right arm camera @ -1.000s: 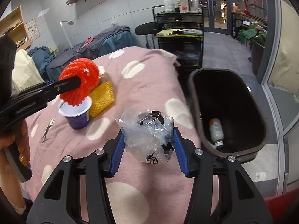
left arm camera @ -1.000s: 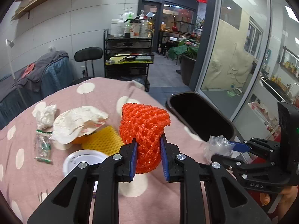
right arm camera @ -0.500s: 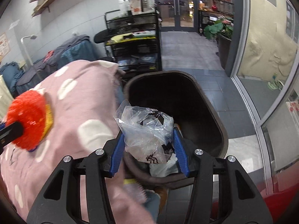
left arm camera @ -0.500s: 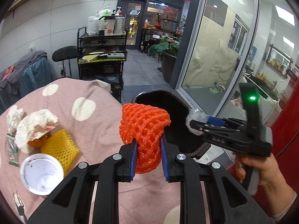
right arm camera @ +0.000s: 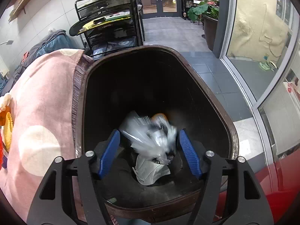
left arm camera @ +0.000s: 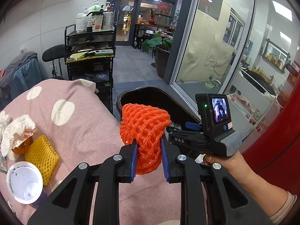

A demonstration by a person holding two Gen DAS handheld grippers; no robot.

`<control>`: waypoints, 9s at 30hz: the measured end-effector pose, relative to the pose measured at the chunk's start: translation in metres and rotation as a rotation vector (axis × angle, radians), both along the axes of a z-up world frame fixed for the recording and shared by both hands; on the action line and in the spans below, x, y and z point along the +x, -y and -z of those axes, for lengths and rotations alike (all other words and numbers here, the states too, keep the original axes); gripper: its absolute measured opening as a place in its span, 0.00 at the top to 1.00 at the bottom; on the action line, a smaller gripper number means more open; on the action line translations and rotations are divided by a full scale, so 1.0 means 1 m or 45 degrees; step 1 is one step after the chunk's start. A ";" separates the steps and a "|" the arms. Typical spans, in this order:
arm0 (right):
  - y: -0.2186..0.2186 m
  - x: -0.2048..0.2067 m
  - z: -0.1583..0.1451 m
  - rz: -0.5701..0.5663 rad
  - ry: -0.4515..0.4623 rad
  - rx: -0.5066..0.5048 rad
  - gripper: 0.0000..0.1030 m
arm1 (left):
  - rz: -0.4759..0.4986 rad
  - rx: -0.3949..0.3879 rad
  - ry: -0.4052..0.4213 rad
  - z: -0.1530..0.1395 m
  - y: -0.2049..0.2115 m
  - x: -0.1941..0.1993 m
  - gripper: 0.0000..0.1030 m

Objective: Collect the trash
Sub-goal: 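Carry the plastic bag over the bin and open the right tool, then carry the orange fruit net over the bin and open the left tool, then move both tools back over the table toward the white cup, then grasp the white cup with the left tool while the right tool grasps the crumpled paper, then carry the crumpled paper over the bin and open the right tool, then carry the white cup over the bin and open the left tool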

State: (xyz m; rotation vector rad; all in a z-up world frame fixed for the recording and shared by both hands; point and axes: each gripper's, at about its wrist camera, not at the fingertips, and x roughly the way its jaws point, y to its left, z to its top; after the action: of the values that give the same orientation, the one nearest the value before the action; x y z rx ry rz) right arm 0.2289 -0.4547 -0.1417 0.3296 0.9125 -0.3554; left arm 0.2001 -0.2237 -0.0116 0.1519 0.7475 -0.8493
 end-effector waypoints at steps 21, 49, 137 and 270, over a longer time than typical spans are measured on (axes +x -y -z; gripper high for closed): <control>-0.021 -0.092 -0.040 0.033 0.118 -0.108 0.32 | 0.111 0.031 -0.081 0.018 0.068 0.013 0.79; -0.029 -0.153 -0.061 0.079 0.155 -0.089 0.31 | 0.112 0.301 -0.346 0.078 0.134 0.049 0.76; -0.223 -0.037 -0.083 -0.559 0.114 0.123 0.18 | -0.308 0.302 -0.010 0.067 -0.172 0.071 0.31; -0.012 -0.168 -0.044 0.182 0.169 -0.006 0.40 | 0.108 0.148 -0.307 0.058 0.118 0.034 0.30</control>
State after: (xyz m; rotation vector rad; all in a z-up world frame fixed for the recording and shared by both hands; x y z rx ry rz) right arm 0.0614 -0.4427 -0.0972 0.4106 0.7595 -0.4615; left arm 0.2340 -0.3414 -0.0695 0.1876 1.0228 -0.9147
